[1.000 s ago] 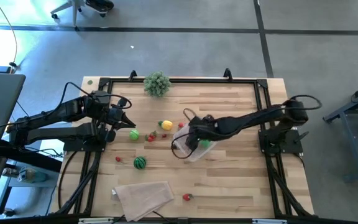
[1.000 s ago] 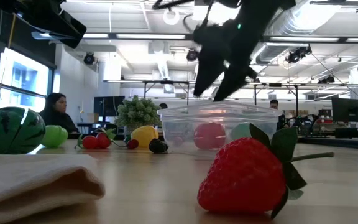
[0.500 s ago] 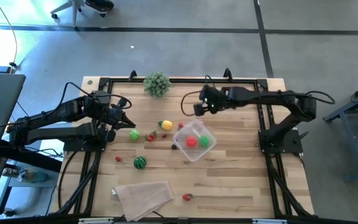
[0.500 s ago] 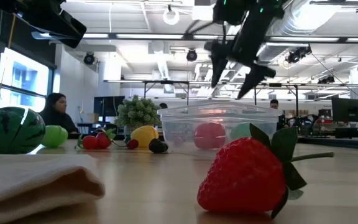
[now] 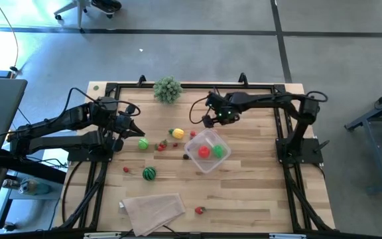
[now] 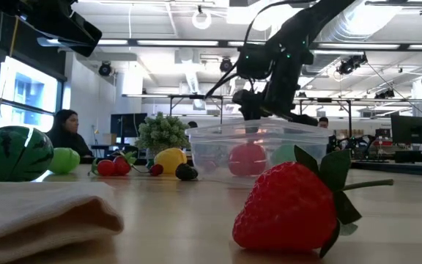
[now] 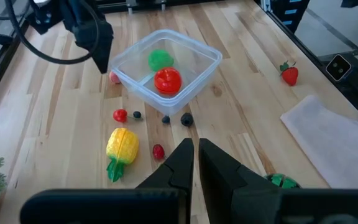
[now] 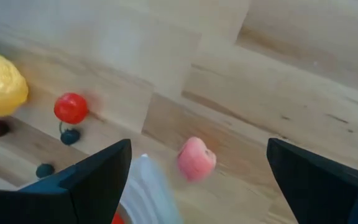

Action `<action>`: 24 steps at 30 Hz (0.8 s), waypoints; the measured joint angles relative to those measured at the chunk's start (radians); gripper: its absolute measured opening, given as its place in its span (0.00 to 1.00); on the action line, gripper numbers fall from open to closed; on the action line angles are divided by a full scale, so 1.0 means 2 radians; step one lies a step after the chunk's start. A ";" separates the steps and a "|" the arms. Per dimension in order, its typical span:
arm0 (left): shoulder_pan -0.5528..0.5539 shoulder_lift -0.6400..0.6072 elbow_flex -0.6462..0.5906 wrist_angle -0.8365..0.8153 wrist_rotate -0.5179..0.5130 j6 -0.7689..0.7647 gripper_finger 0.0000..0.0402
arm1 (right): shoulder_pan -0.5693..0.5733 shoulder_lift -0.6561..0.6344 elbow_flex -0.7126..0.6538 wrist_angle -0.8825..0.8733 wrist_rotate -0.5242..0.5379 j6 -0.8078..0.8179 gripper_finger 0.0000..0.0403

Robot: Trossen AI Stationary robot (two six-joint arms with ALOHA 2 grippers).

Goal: Pick and placing Produce into tupperware
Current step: Put the peach into the transparent bin

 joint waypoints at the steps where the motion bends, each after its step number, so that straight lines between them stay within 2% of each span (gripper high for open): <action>1: 0.000 0.000 0.000 0.000 0.000 0.000 0.04 | 0.001 0.001 0.000 0.000 -0.002 0.000 0.90; 14: 0.000 0.000 0.000 0.000 0.000 0.000 0.04 | 0.033 0.002 0.000 -0.020 -0.007 0.029 0.90; 24: 0.000 0.000 0.000 0.000 0.000 0.000 0.04 | 0.046 0.013 0.000 -0.018 0.018 0.048 0.90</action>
